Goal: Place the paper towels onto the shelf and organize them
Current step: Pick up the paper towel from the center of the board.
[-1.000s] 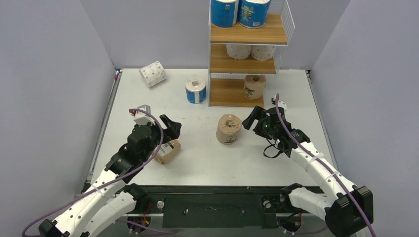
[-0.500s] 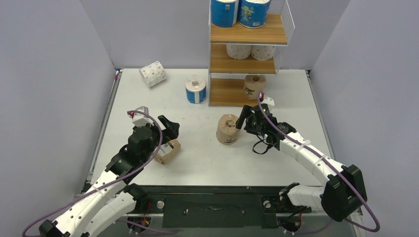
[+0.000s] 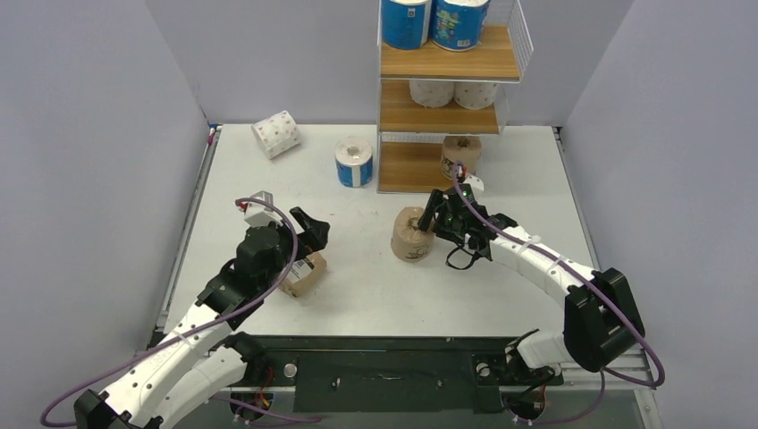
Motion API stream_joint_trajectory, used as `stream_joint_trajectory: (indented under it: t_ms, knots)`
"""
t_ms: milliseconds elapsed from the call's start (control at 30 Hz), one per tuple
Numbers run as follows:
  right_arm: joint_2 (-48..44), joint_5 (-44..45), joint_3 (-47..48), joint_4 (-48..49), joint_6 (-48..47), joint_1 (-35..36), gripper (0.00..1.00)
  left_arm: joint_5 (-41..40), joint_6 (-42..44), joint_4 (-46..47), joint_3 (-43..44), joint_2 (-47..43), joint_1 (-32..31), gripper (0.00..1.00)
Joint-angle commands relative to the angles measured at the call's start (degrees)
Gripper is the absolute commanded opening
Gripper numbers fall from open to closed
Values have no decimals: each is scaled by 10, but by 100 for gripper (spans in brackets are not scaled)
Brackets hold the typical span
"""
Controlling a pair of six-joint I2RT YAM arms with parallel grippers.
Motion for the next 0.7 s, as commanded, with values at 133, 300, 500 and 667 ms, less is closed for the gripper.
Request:
stream_joint_trajectory:
  t_ms: [133,300,500,667]
  knots:
    - [46,-55,40,29,11,1,69,32,-5,61,-15,28,4,96]
    - [51,-44,30,34,18,-2,56,37,-16,73,-23,35,3,96]
    - [47,-42,21,30,33,-13,39,44,-21,106,-25,55,2,96]
    - [22,-35,39,18,34,-31,34,46,-10,121,-6,89,3,96]
